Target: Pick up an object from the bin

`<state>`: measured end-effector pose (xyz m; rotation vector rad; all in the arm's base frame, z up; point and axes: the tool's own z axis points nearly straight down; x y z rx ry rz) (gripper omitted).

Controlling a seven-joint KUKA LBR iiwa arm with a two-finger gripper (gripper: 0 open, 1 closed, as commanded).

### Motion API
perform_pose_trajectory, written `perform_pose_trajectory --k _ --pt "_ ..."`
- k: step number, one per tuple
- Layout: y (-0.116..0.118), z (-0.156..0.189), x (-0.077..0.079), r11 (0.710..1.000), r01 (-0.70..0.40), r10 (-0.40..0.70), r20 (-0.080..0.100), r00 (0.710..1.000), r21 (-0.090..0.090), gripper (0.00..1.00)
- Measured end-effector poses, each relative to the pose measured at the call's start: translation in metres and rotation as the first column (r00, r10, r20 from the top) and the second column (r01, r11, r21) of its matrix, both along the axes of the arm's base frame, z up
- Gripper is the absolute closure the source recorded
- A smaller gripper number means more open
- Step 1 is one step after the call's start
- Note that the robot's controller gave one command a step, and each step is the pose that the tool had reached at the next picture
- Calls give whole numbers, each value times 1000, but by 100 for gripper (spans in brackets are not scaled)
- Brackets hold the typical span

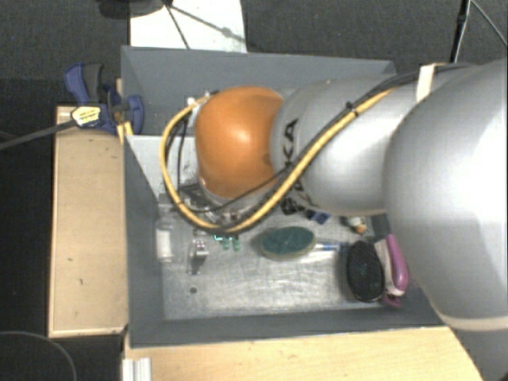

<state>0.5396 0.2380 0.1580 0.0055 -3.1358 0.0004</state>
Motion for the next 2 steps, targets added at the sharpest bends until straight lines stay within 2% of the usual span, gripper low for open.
perform_pose_trajectory --k 1,2 --pt "15 -89 53 972 -234 234 10 972 1 0" --pt "7 -56 52 990 143 -143 13 990 5 0"
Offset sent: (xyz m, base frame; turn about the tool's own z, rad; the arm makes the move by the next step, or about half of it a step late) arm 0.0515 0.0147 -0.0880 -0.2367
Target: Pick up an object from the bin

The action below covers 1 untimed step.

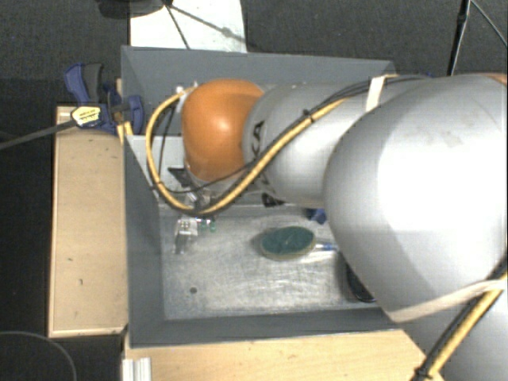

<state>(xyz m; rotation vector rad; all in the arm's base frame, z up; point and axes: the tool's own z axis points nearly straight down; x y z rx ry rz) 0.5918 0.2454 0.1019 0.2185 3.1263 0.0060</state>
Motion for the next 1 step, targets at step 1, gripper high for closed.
perform_pose_trajectory --k 1 --pt "4 -1 -15 999 32 -32 -7 999 -2 0"
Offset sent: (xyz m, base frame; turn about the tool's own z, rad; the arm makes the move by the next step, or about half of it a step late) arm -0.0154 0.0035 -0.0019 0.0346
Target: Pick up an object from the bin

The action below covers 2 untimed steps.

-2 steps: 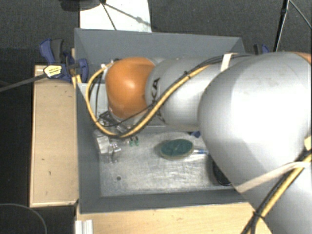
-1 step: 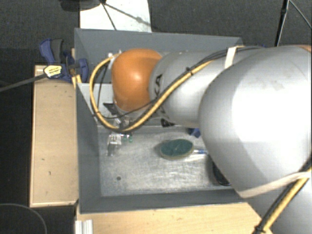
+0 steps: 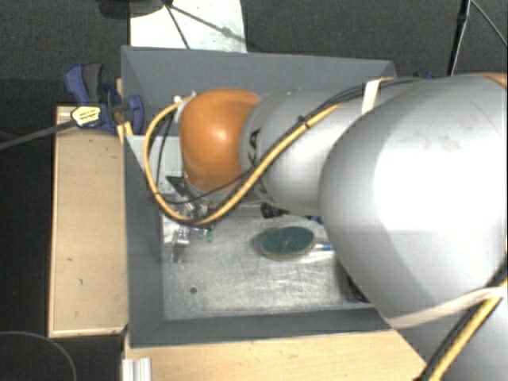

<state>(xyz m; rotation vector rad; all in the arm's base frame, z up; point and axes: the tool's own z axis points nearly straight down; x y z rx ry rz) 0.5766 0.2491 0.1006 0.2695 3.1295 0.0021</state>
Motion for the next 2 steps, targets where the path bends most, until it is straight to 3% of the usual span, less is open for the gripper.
perform_pose_trajectory --k 1,2 --pt "4 -31 16 991 -132 132 3 991 0 0" --pt "2 -29 15 817 -576 576 3 817 -3 0"
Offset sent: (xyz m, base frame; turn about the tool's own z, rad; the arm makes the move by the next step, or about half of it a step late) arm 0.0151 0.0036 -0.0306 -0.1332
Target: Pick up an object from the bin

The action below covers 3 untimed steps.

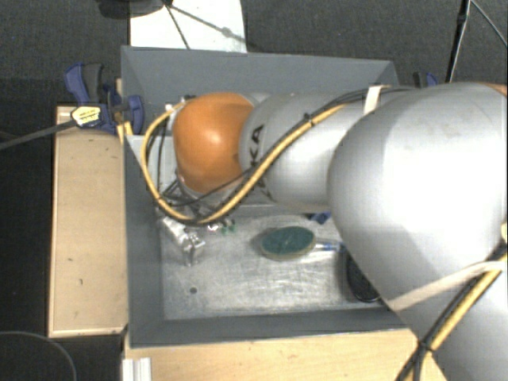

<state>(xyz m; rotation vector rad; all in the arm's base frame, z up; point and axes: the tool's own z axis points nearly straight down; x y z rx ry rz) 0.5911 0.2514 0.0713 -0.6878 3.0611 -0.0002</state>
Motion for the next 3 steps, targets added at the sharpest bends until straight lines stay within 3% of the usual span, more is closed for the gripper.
perform_pose_trajectory --k 1,2,3 --pt "0 0 0 1000 4 -4 -1 1000 0 100" --pt "1 15 1 1000 9 -9 3 1000 4 100" --pt "2 70 3 1000 14 -14 5 1000 4 100"
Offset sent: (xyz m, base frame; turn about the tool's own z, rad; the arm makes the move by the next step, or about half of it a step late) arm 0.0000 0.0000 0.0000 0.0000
